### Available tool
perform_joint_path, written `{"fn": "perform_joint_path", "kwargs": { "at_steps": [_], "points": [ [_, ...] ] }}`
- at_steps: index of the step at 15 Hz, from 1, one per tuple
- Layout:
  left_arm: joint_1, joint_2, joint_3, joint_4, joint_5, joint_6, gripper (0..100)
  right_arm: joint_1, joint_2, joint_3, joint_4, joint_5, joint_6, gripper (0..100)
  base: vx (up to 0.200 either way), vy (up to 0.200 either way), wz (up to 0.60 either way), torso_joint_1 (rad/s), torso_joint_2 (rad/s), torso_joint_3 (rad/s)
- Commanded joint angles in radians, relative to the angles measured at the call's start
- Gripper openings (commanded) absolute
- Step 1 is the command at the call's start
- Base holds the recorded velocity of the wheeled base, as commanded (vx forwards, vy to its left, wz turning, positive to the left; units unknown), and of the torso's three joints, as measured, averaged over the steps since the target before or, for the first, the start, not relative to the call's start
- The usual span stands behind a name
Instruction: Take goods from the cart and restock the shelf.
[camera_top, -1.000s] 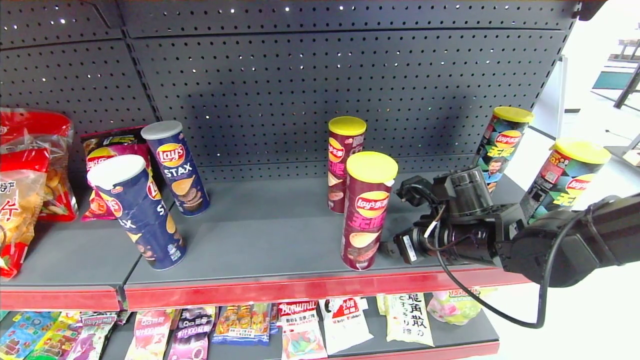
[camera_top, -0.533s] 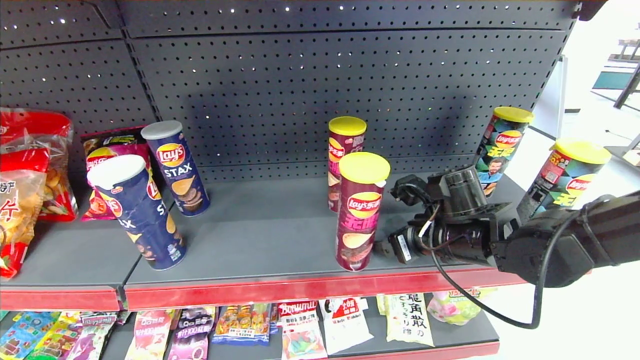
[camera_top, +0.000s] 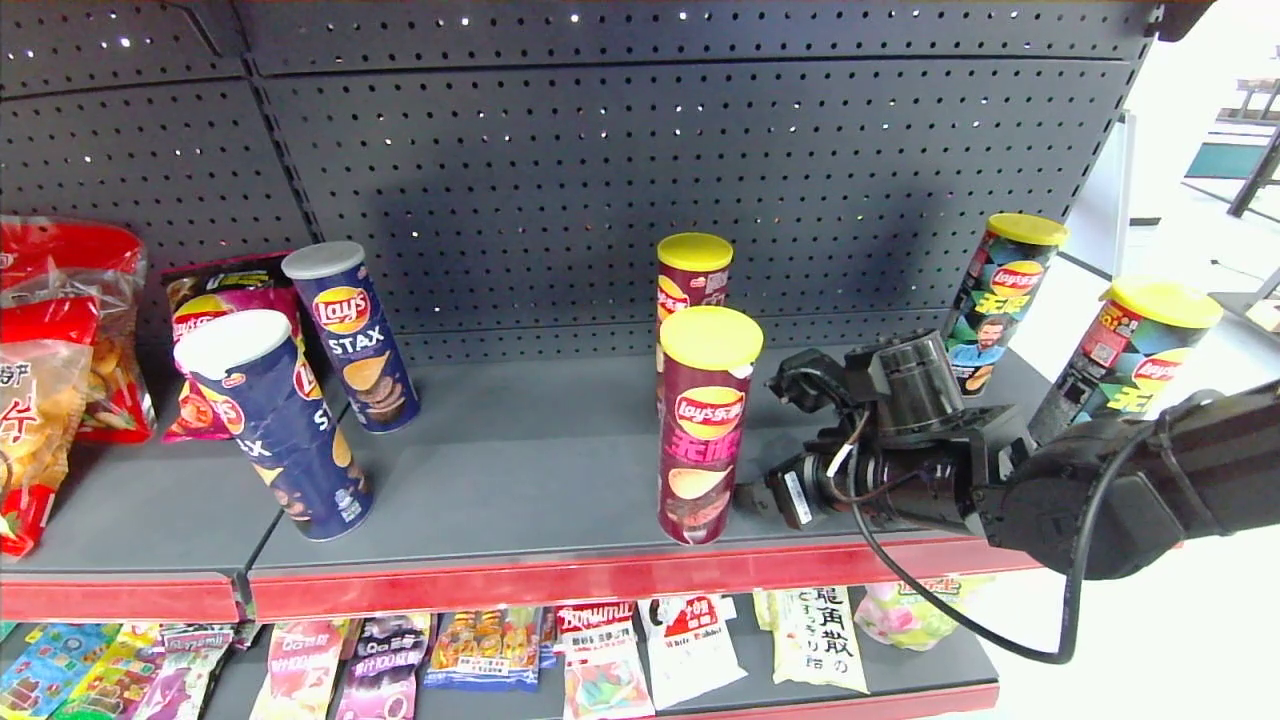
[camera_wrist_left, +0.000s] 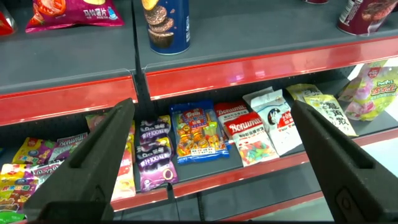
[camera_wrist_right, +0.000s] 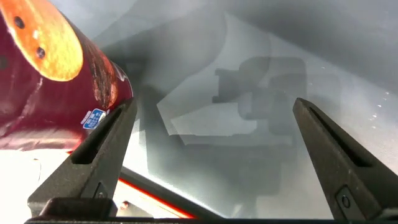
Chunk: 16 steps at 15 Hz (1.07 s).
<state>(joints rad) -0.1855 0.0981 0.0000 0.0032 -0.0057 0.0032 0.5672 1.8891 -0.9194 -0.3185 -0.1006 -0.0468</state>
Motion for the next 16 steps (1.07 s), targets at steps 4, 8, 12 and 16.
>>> {"fn": "perform_joint_path", "kwargs": {
  "at_steps": [4,8,12,16],
  "points": [
    [0.0,0.002,0.0,0.0,0.0,0.0,100,0.011,-0.002,0.001,-0.001,-0.001,-0.001,100,0.0,0.0,0.0,0.0,0.0,0.0],
    [0.0,0.002,0.0,0.0,0.0,0.0,100,0.002,-0.015,0.027,-0.001,-0.002,0.008,100,0.0,0.0,0.0,0.0,0.0,0.0],
    [0.0,0.002,0.0,0.0,0.0,0.0,100,-0.023,-0.231,0.157,-0.005,-0.039,0.007,100,0.0,0.0,0.0,0.0,0.0,0.0],
    [0.0,0.0,0.0,0.0,0.0,0.0,100,-0.024,-0.631,0.413,-0.001,-0.057,-0.004,100,0.0,0.0,0.0,0.0,0.0,0.0]
  ]
}}
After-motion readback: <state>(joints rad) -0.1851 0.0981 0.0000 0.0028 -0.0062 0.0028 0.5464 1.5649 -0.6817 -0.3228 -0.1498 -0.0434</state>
